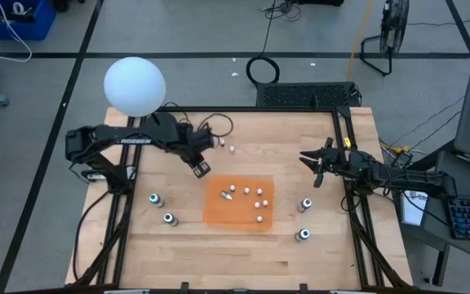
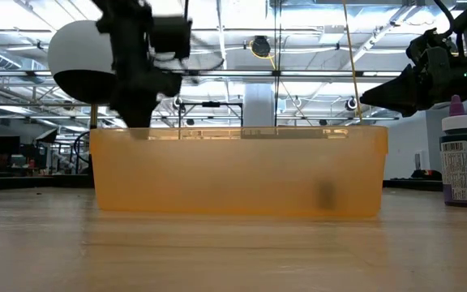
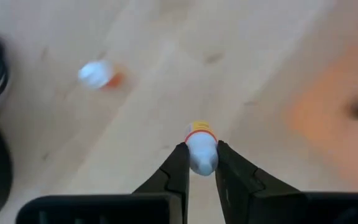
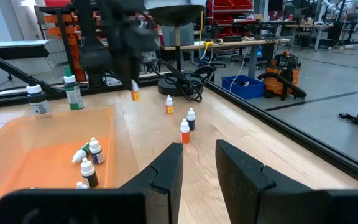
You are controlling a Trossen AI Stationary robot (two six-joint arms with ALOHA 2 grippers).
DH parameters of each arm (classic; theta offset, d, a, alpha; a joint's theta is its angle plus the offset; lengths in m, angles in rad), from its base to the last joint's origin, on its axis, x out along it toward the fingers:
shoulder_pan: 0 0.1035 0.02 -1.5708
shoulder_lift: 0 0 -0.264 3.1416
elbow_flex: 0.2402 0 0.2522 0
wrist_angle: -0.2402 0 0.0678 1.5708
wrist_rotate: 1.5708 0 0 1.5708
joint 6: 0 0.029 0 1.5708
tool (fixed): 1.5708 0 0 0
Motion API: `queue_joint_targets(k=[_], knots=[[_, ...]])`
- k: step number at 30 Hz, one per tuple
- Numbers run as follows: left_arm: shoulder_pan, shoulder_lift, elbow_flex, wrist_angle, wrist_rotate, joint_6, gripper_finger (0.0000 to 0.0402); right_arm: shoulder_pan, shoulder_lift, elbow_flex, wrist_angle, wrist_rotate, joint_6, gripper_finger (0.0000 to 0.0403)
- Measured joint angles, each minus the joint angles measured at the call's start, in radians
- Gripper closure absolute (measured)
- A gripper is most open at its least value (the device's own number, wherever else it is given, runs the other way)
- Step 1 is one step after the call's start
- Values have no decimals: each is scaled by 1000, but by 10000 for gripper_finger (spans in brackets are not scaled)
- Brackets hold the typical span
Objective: Pick & Place food coloring
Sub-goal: Put the left bottom orange food coloring bottle into the orange bin
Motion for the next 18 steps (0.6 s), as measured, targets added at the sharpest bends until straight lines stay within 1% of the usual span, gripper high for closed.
queue_joint_targets(k=[5, 7, 10, 14, 18], knots=[[-120, 3, 111, -24, -4, -18, 347, 0, 0, 0, 0, 0, 0, 319], [-164, 3, 137, -22, -26, -34, 347, 0, 0, 0, 0, 0, 0, 319], [-211, 3, 144, -21, -43, -63, 347, 0, 0, 0, 0, 0, 0, 318], [-242, 5, 144, -26, -46, -111, 347, 0, 0, 0, 0, 0, 0, 318], [-260, 49, 144, -11, -37, -117, 347, 0, 0, 0, 0, 0, 0, 318]])
